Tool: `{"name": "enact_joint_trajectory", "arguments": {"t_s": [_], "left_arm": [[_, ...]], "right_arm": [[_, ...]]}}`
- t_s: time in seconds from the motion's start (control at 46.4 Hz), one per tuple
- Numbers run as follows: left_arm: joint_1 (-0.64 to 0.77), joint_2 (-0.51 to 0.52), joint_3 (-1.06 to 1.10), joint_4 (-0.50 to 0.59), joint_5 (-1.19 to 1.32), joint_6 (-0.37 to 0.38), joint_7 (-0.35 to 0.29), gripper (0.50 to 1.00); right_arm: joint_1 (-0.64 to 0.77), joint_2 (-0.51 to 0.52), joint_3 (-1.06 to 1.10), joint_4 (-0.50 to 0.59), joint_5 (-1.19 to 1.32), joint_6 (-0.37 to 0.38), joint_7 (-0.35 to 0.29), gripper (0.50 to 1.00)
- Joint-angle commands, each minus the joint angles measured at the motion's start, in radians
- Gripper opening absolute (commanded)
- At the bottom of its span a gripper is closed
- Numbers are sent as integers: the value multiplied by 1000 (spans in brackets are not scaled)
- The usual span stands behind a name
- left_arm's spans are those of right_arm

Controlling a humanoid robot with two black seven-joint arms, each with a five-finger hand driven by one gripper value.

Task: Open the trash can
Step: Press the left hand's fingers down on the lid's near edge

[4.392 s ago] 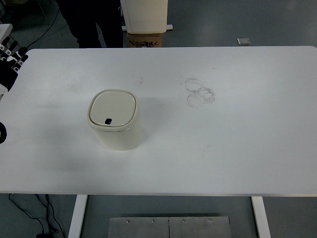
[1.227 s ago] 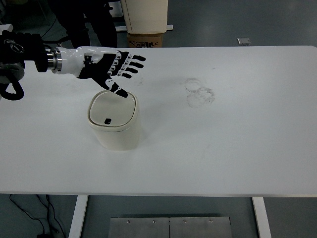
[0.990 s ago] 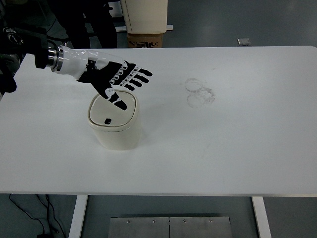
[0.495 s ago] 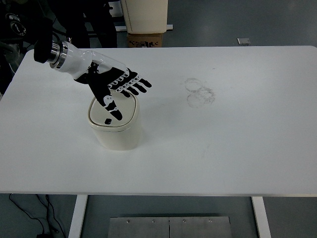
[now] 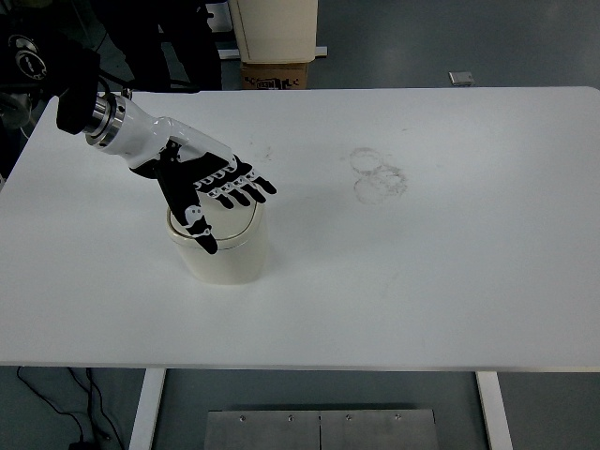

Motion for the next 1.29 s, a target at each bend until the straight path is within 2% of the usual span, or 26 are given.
{"name": "enact_joint_trajectory", "arguments": {"t_s": [0.0,0.151,0.301,1.27], "left_arm": [[-10,-5,7,-7,0,0,0,1000],[-13,-7,13,-33,0,0,4,1000],[-23,-10,48,-44,0,0,49,1000],[-23,-10,59,-26,77,0,55,1000]], "right_arm": [[0,0,0,0,0,1,0,991],[0,0,0,0,0,-1,0,991],[0,0,0,0,0,1,0,991],[0,0,0,0,0,1,0,991]]}}
